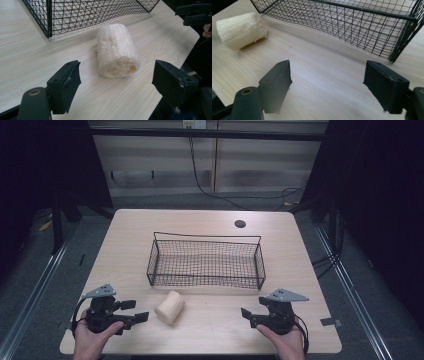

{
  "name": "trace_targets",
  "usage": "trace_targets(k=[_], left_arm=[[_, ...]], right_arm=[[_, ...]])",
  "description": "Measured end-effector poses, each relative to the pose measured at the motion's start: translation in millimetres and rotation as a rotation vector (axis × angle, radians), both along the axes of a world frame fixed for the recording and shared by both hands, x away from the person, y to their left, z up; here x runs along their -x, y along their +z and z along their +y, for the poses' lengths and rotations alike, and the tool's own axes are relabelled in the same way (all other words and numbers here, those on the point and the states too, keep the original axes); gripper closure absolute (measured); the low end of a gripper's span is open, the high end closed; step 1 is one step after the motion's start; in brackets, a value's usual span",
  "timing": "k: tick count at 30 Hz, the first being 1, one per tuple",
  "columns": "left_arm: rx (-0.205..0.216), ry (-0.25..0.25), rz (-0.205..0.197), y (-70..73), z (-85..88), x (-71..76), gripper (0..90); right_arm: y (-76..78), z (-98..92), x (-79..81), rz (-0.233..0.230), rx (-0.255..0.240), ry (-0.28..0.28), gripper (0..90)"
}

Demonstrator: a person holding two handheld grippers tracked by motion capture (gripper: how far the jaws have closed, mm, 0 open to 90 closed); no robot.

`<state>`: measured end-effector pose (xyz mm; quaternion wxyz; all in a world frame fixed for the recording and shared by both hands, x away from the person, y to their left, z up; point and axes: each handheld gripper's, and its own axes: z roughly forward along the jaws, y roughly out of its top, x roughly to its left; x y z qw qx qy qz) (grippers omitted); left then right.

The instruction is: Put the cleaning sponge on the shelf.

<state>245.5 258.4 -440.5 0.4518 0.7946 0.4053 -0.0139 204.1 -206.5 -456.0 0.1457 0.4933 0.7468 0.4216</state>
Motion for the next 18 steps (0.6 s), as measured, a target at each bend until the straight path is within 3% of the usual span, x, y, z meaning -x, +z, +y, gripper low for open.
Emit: trace_targets(k=[6, 10, 13, 18], left_arm=[[-0.007, -0.006, 0.003, 0.3, -0.4, -0.2, 20.0], [-0.008, 0.003, 0.026, 4.0, -2.7, -0.1, 20.7], [-0.029, -0.028, 0.018, 12.3, -4.1, 1.6, 28.7], [-0.043, -0.038, -0.002, 19.3, -6.6, 3.9, 27.6]], right_arm=[[0.0, -0.8, -0.1, 0.01, 0.0, 0.007, 20.0], [-1.0, 1.3, -0.3, 0.025, 0.005, 0.019, 19.3], [0.5, 2.3, -0.2, 0.008, 0.001, 0.022, 20.1], [-0.5, 3.4, -0.7, 0.019, 0.0, 0.036, 20.2]])
